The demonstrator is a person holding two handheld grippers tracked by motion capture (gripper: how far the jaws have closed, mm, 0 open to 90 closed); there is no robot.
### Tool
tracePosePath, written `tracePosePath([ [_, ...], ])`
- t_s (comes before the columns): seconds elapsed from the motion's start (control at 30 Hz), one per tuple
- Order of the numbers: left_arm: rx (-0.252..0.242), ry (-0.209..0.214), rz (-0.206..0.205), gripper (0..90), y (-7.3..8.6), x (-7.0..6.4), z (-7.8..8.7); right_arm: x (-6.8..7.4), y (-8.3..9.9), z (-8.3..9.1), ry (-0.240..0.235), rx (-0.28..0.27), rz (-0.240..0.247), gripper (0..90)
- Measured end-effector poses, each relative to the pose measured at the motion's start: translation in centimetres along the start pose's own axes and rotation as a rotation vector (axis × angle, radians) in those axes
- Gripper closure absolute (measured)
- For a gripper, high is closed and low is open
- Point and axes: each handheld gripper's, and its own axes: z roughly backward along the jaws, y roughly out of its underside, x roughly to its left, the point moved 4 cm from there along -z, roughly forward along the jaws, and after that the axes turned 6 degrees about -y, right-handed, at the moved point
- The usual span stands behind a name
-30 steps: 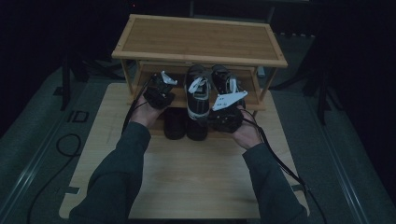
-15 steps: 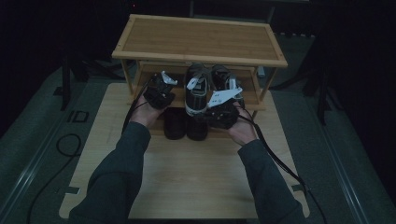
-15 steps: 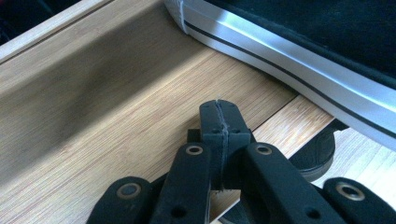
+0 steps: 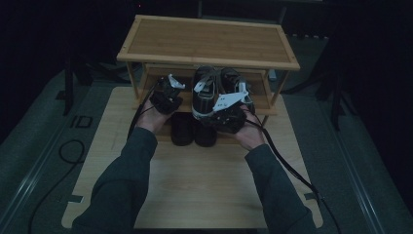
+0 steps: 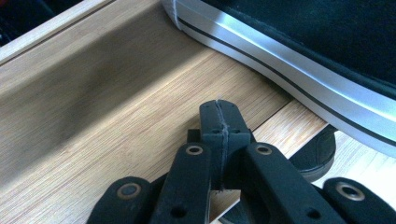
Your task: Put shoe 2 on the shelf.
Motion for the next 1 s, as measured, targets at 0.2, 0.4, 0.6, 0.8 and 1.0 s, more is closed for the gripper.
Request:
tracePosePath([
  [0.2, -0.001, 0.006, 0.001, 90.0, 0.0, 0.0, 0.0, -0.9, 0.0, -0.2, 0.066, 0.002, -0.015, 90.0],
  [0.4, -0.001, 0.002, 0.0, 90.0, 0.0, 0.0, 0.0, -0.9, -0.6, -0.9, 0.096, 0.014, 0.003, 90.0],
  [0.6, -0.001, 0.005, 0.001, 90.0, 0.0, 0.0, 0.0, -1.7, -0.4, -1.3, 0.188, 0.029, -0.017, 90.0],
  [0.8, -0.003, 0.009, 0.001, 90.0, 0.0, 0.0, 0.0, -1.7, -0.4, -1.3, 0.199, 0.033, -0.03, 90.0],
  [1.0, -0.003, 0.011, 0.003, 90.0, 0.0, 0.1, 0.0, -1.5, -0.2, -1.2, 0.189, 0.054, -0.026, 90.0],
])
